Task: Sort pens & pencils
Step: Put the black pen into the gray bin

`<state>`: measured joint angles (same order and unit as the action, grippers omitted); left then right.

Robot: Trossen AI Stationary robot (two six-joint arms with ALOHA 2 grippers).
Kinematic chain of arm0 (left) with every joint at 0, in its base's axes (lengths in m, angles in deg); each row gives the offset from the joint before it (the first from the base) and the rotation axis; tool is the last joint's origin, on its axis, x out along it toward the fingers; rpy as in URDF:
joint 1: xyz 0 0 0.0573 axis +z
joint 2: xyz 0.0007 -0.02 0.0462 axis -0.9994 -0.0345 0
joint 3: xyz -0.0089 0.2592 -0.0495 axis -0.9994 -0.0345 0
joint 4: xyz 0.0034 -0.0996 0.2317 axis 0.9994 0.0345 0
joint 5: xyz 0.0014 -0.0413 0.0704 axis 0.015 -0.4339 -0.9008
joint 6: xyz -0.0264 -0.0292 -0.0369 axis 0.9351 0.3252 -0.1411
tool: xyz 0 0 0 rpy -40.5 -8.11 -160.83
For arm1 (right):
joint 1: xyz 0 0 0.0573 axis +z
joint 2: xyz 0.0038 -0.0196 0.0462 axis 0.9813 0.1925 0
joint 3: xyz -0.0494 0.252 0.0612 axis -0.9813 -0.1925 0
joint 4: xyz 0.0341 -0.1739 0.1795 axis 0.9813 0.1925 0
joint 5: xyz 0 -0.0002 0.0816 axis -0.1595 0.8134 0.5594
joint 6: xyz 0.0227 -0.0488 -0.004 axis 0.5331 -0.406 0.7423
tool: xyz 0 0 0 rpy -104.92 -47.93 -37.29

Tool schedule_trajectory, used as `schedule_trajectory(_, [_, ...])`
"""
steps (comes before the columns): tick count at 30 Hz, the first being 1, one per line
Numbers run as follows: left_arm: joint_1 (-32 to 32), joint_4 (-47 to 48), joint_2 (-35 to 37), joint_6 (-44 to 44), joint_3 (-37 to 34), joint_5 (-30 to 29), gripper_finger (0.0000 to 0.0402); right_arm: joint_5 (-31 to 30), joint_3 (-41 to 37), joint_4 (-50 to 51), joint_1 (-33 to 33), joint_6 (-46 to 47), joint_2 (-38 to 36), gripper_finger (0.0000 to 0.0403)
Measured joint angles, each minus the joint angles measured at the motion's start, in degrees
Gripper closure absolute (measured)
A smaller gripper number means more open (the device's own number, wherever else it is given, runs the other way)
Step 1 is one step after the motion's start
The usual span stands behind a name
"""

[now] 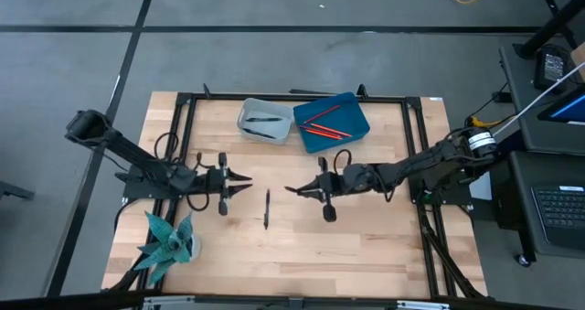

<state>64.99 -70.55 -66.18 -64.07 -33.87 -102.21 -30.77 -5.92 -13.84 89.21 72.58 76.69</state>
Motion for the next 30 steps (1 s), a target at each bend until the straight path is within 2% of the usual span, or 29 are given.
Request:
schedule_trajectory(8, [8.2,-9.5,-6.7,0.2,0.0,11.7,0.0327,5.5,0.0,-1.5,-3.0,-2.9,0.0,0.0378])
schedule_trajectory(15, [14.1,-17.7,-14.0,0.5,0.0,15.9,0.0306,7.0,0.0,-2.0,-4.6,-3.0,0.2,0.0378])
schedule_trajectory(20, [17.4,-18.2,-19.8,1.0,4.8,21.0,0.0302,10.4,0.1,-6.9,-6.0,-3.0,2.9,0.0378])
schedule_trajectory(30, [20.1,-18.0,-27.3,-1.5,12.1,27.2,0.0301,12.1,0.1,-10.7,-8.3,-3.3,6.5,0.0378])
